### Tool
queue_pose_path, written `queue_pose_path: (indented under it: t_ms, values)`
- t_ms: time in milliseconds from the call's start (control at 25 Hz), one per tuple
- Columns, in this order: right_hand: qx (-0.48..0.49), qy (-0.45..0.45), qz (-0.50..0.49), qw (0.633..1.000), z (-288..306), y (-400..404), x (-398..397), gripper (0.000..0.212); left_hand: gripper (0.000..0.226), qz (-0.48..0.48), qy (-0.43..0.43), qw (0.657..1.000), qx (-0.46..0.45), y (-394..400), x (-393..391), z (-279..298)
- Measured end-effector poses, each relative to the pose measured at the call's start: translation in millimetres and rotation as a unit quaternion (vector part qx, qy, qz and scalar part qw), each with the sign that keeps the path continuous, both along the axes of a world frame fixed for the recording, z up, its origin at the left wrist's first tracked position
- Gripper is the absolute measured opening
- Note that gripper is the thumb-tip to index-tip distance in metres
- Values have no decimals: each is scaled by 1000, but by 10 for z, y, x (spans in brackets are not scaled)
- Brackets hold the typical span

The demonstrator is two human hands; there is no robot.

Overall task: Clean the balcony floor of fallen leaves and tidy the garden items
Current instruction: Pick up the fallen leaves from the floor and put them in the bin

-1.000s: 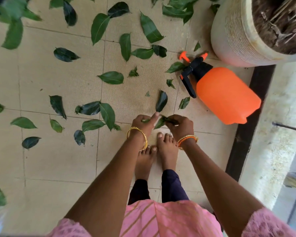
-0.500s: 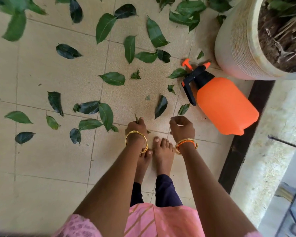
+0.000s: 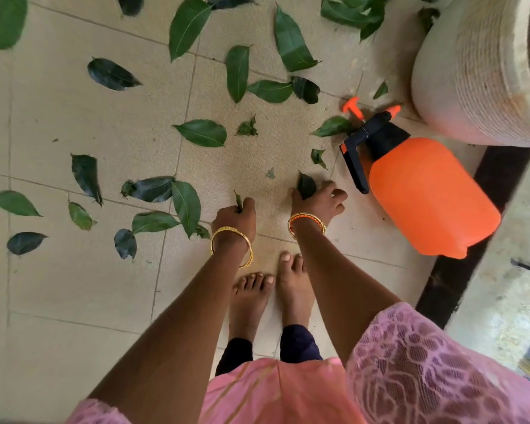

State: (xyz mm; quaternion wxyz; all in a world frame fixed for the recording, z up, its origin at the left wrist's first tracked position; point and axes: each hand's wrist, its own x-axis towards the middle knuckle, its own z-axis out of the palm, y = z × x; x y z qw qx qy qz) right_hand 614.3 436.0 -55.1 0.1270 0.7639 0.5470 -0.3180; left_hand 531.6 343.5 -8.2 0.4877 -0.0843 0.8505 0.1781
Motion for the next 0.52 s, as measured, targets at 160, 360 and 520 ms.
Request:
queue_pose_path:
  t_ms: [160, 360, 520]
  values:
    - [53, 27, -4, 998, -57, 63, 100, 27, 46, 15, -20, 1000, -11, -31, -41, -14]
    - [-29, 100, -47, 994, 167, 232, 303, 11, 28, 57, -96, 994, 2, 38, 10, 196]
    - [-201, 229, -115, 945, 601, 29, 294, 22, 41, 108, -117, 987, 27, 160, 78, 479]
